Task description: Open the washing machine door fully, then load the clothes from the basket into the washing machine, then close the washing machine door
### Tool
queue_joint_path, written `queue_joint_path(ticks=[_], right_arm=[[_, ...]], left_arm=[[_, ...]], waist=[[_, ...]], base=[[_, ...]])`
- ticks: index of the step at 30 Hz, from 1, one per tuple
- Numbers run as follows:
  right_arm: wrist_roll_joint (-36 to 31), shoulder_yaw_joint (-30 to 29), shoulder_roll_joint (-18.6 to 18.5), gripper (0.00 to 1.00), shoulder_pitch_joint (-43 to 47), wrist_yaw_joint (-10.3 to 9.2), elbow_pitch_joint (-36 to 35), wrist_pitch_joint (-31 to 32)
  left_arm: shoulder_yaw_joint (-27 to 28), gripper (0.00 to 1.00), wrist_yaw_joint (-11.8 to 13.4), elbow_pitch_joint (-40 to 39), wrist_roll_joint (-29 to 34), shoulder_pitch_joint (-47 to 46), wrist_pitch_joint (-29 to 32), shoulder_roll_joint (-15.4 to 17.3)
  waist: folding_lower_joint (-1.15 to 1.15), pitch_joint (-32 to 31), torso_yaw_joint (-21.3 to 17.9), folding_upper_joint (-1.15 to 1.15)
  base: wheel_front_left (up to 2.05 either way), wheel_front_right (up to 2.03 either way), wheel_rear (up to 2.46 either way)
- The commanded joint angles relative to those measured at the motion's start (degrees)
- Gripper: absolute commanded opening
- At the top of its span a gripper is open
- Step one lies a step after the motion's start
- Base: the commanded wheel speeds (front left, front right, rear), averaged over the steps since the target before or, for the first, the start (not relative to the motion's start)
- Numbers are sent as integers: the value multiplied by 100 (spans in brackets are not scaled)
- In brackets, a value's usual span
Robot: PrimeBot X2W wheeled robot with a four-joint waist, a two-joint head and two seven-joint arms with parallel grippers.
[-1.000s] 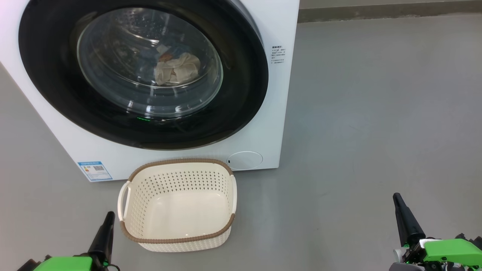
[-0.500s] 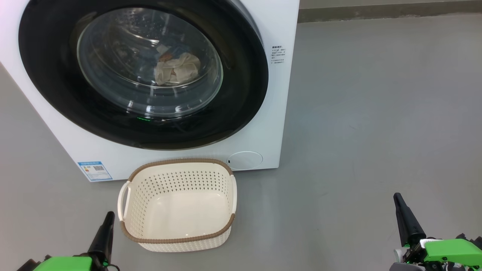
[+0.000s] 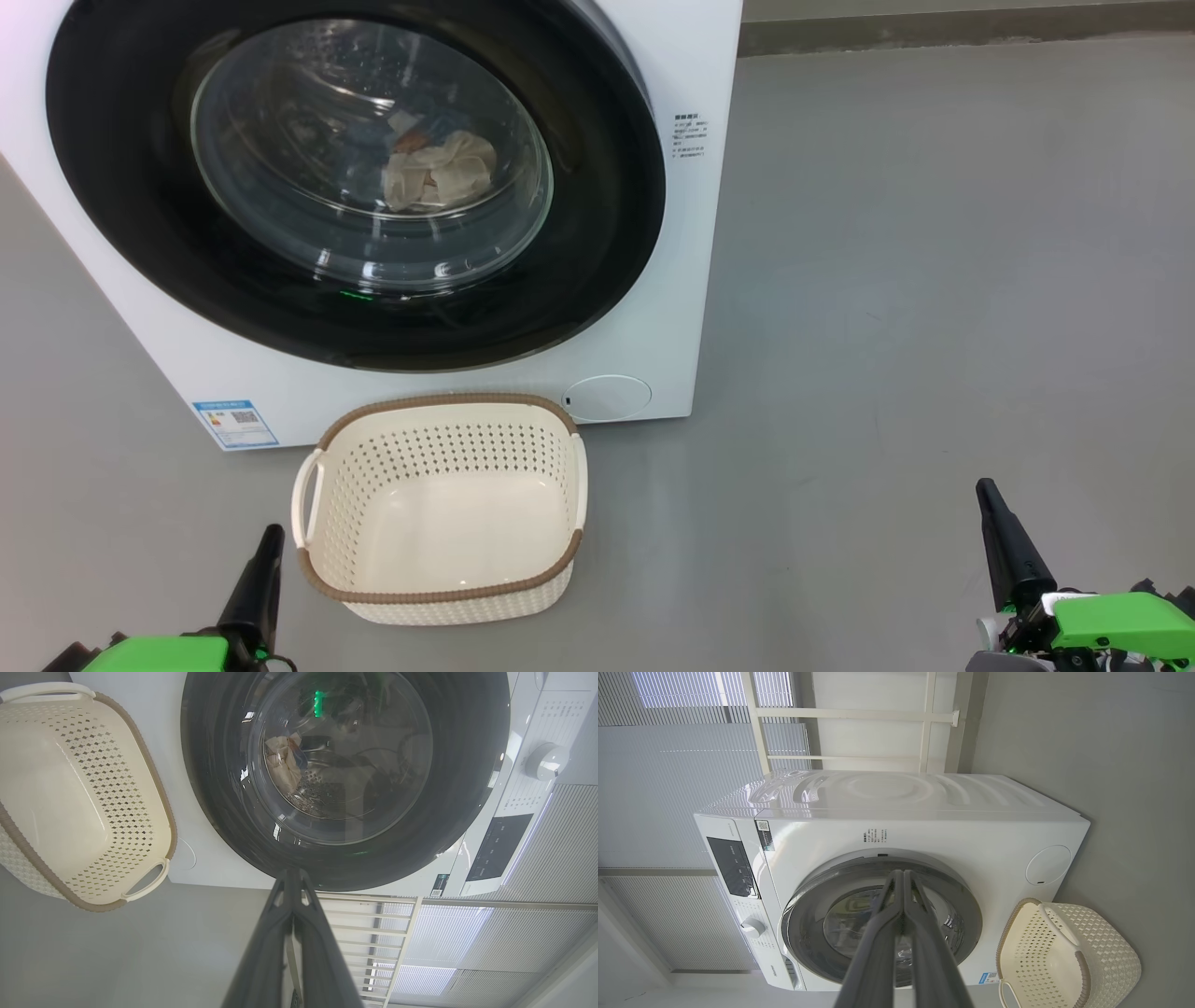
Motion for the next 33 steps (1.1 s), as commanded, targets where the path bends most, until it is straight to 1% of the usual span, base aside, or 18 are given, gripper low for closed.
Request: queue_joint_path(ticks=[1, 33], right_arm=[[15, 121, -17, 0, -233, 9, -143, 35], [7, 110, -10, 0, -234, 9, -142, 43]], left_arm=[[195, 0, -57, -111, -43, -236, 34, 112], [195, 0, -57, -112, -43, -236, 34, 112]], waist=[[0, 0, 0, 0], [0, 0, 0, 0]], base=[[0, 0, 0], [0, 0, 0]])
